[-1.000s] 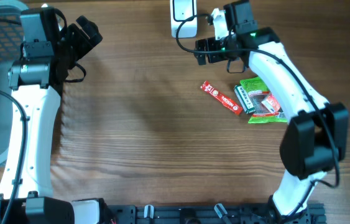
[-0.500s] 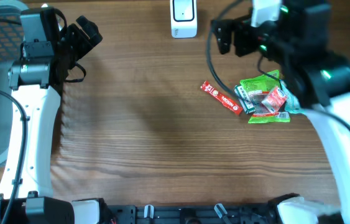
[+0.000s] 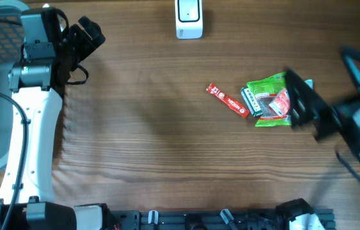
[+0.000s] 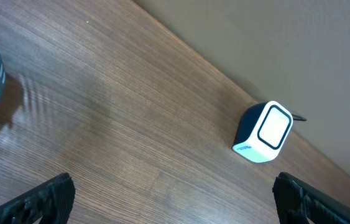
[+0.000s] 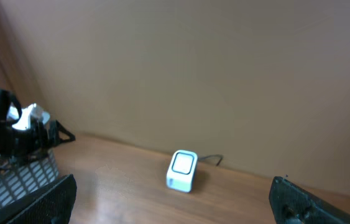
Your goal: Scan the item barcode
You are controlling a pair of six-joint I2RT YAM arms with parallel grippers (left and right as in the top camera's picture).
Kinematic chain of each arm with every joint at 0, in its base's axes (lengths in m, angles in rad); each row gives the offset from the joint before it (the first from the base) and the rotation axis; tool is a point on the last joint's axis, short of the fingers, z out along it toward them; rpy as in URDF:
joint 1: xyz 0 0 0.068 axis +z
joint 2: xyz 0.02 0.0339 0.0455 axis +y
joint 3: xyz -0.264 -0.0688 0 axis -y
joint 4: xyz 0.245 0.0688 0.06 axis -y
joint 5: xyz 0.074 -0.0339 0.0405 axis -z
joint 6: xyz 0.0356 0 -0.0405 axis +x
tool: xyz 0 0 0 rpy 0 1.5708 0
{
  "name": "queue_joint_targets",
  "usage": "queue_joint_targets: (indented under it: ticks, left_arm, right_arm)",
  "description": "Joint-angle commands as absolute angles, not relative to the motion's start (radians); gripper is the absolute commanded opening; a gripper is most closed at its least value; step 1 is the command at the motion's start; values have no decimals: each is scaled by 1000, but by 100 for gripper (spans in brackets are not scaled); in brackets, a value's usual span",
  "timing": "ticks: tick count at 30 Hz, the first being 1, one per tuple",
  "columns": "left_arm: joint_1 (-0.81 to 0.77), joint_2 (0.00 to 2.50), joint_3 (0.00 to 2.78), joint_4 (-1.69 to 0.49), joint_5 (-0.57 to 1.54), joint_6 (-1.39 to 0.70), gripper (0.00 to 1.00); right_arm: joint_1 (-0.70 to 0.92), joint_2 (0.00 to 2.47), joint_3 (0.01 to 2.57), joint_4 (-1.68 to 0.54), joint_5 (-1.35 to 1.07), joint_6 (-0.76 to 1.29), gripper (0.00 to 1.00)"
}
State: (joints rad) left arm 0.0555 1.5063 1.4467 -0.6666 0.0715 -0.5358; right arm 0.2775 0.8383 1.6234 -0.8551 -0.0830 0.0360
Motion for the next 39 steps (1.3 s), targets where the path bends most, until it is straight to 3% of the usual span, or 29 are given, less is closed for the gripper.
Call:
queue_joint_targets:
  ticks: [1,10,23,39]
  left_arm:
    - [59,1505,1460,-664,58,-521,100]
    - [59,1505,1460,-664,58,-520,100]
    - [59,1505,1460,-664,58,-521,100]
    - [59,1505,1460,-664,58,-520,100]
  right_arm:
    - [194,707,1508,-876,-22,26,100]
    - [12,369,1076,-717,-23,27,100]
    - [-1,104,472,113,-113,30,100]
    - [-1,4,22,406,-112,56,100]
